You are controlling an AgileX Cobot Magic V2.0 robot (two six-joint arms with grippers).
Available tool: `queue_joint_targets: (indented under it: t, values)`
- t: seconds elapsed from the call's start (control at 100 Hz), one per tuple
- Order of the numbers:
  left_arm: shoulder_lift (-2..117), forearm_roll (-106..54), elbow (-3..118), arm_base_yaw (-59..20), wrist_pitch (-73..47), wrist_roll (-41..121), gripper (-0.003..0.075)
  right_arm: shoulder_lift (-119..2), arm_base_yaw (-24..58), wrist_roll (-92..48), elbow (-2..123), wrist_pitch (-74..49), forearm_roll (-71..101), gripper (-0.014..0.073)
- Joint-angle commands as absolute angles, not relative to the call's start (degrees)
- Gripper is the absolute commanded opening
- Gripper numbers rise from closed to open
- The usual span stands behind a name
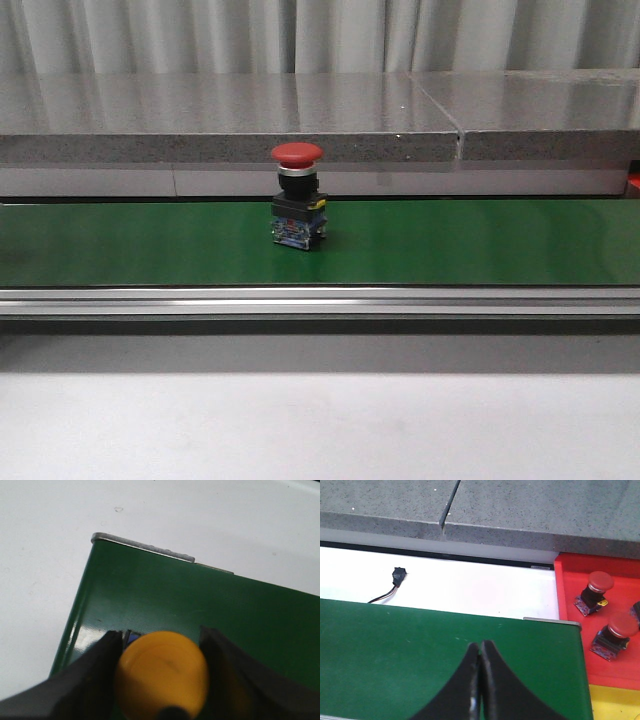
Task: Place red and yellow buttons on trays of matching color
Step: 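Carry the yellow button onto the belt and open the left gripper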
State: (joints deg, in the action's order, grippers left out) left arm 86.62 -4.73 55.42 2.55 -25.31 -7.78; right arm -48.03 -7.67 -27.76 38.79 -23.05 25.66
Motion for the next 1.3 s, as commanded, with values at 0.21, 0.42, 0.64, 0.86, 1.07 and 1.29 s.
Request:
queue_joint_targets:
  t: [0.21, 0.42, 0.64, 0.86, 1.07, 1.29]
  values:
    - [84.9, -6.2, 58.8, 2.2, -23.5, -7.4, 0.0617, -47.3, -7.6, -28.3, 40.3, -19.8, 26.5, -0.0067]
    - [82.3, -6.2, 61.4, 1.1, -25.5, -4.9, 0.0603, -47.3, -7.6, -28.3, 40.3, -19.8, 26.5, -0.0067]
    - [74.4, -4.5, 61.5, -1.8, -25.2, -4.9, 0.0599, -47.3, -7.6, -28.3, 40.3, -19.8, 26.5, -0.0067]
    - [64.2, -3.6, 58.8, -3.3, -24.7, -4.9, 0.0599, -47.3, -7.6, -28.3, 40.3, -19.8, 26.5, -0.0067]
    - [52.8, -3.3, 52.1, -3.3, -23.1, -4.9, 0.0599, -47.3, -7.6, -28.3, 40.3, -19.8, 26.5, -0.0067]
    - [40.3, -3.3, 43.2, -3.3, -22.8, -4.9, 0.0599, -47.3, -7.6, -28.3, 40.3, -19.8, 26.5, -0.0067]
